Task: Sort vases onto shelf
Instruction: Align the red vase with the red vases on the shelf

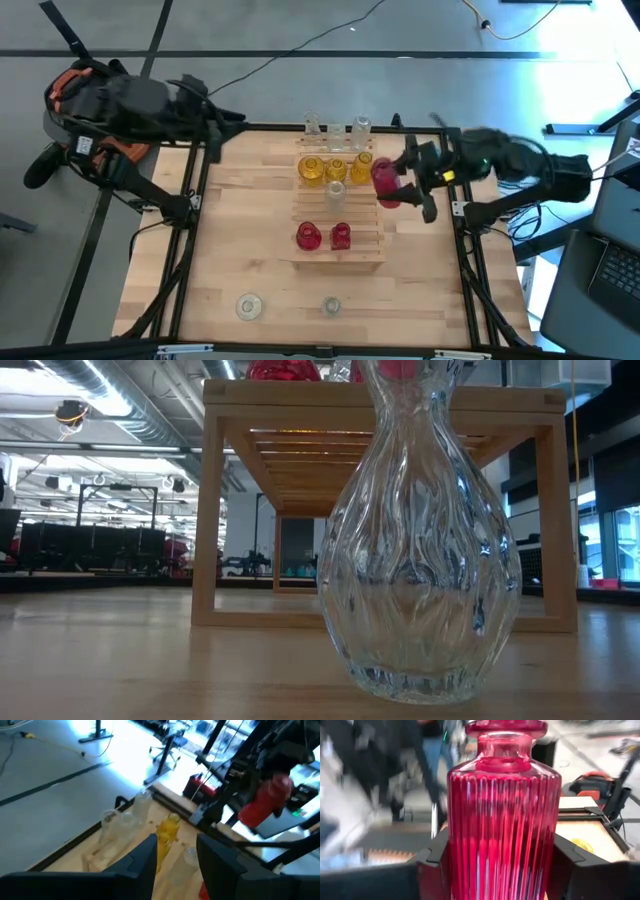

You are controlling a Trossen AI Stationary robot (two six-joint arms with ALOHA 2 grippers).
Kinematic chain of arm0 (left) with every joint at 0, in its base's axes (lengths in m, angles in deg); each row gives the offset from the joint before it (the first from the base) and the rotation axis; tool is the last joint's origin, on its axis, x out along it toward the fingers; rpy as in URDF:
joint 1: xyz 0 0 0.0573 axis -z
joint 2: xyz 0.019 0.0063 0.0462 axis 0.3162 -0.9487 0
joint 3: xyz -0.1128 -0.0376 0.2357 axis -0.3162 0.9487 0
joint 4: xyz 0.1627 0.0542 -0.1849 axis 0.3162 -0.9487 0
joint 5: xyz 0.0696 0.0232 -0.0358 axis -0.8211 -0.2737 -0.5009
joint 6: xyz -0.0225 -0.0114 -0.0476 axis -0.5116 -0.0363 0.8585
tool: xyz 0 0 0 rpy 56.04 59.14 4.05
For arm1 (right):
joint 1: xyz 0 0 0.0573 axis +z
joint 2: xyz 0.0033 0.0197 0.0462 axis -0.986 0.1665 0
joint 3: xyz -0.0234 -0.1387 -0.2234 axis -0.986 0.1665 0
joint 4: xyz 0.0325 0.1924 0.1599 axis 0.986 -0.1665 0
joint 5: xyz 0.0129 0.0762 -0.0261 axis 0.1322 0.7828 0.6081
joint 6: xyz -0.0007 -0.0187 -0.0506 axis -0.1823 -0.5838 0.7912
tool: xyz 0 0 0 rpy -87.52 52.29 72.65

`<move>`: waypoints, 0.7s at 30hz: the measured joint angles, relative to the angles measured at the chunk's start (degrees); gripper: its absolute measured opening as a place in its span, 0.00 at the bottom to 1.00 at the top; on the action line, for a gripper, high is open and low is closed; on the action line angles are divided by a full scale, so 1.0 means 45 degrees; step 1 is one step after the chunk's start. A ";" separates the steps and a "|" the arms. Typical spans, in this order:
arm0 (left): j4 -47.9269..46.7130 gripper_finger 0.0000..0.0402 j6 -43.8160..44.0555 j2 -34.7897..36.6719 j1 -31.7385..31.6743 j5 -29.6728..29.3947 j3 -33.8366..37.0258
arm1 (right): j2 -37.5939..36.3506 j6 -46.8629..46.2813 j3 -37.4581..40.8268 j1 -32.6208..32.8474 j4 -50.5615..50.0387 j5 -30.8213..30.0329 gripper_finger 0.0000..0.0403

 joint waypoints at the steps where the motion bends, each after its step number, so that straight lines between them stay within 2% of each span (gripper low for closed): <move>1: 0.0012 0.32 0.0006 -0.0008 0.0000 0.0000 0.0272 | -0.0702 -0.0599 0.1386 0.0144 0.1421 -0.0398 0.45; 6: 0.0003 0.32 0.0392 -0.0019 0.0000 0.0030 0.1854 | -0.3351 -0.2856 0.7923 0.0948 0.9063 -0.2597 0.45; 10: 0.0024 0.32 0.0588 -0.0005 -0.0003 0.0086 0.2884 | -0.3813 -0.4448 1.0853 0.1868 1.1757 -0.4334 0.45; 15: 0.0055 0.32 0.0627 -0.0005 -0.0211 0.0222 0.3772 | -0.3432 -0.4554 1.1927 0.2692 1.3528 -0.5787 0.45; 21: 0.0063 0.32 0.0560 0.0005 -0.0595 -0.0682 0.4687 | -0.2821 -0.3846 1.1926 0.2720 1.3130 -0.5130 0.45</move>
